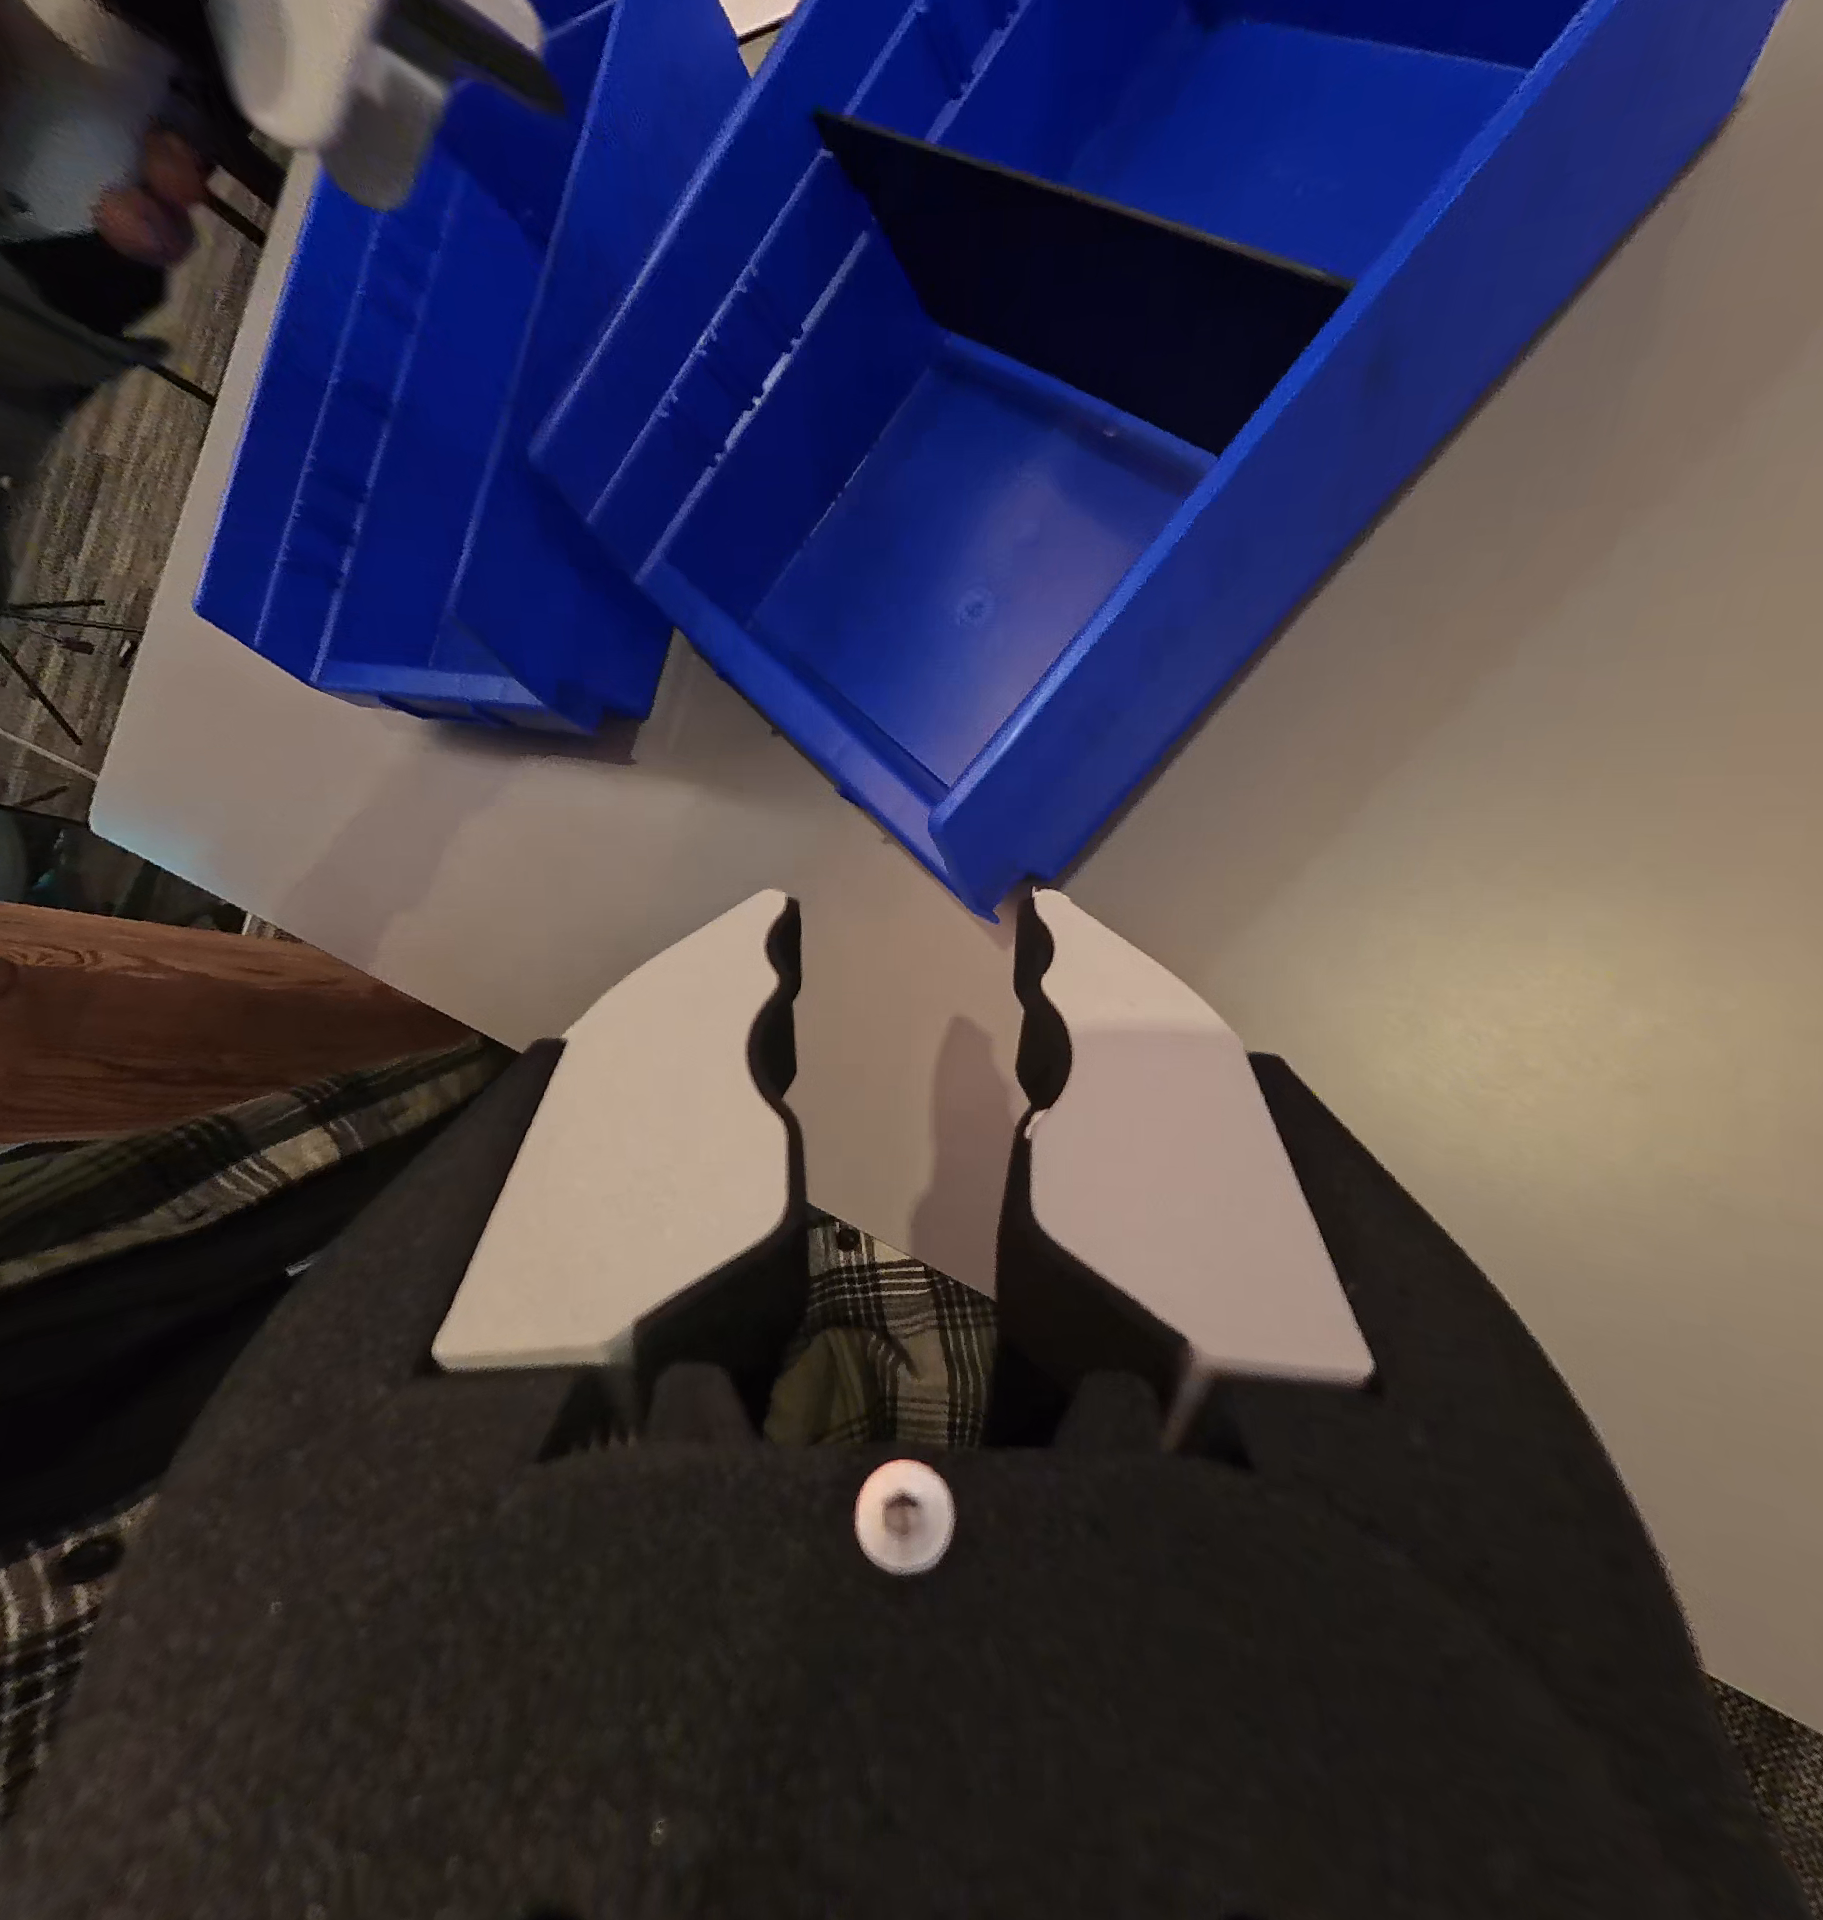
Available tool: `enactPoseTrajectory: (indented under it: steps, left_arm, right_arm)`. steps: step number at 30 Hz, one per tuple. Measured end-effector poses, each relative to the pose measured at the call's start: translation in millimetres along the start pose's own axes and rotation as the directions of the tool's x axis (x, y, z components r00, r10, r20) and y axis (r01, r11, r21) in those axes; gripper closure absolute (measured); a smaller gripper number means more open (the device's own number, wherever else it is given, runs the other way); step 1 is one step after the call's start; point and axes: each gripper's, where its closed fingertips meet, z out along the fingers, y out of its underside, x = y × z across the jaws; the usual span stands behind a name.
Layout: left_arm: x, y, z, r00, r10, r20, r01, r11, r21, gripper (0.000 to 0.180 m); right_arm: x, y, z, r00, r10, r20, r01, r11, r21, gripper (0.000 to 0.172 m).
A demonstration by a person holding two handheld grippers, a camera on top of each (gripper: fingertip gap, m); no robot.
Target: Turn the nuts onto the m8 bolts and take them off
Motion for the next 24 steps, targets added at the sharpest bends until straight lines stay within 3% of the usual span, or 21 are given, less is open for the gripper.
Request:
enactPoseTrajectory:
  steps: [5,11,16,24]
  left_arm:
    - [-50.0,2.1,-69.9,0.999,-0.03,0.044,0.025,0.994,0.11,0.107]
    - [-154.7,37.0,-123.7,0.961,-0.103,0.255,0.061,0.984,0.168,0.067]
    - [-216.9,76.9,-113.1,0.92,-0.209,0.331,0.188,0.978,0.093,0.053]
    - [-240.9,104.2,-85.7,0.886,-0.227,0.404,0.262,0.964,-0.033,0.061]
  right_arm:
    - [-1.7,-1.1,4.3,1.0,-0.008,0.009,0.008,1.0,-0.005,0.132]
    - [-0.6,-2.2,11.7,1.0,-0.008,0.019,0.008,1.0,-0.017,0.131]
    - [-3.2,-6.4,16.3,1.0,-0.021,0.018,0.022,0.999,-0.024,0.131]
    - [-4.4,-8.1,17.3,1.0,-0.026,0.012,0.026,0.999,-0.03,0.131]
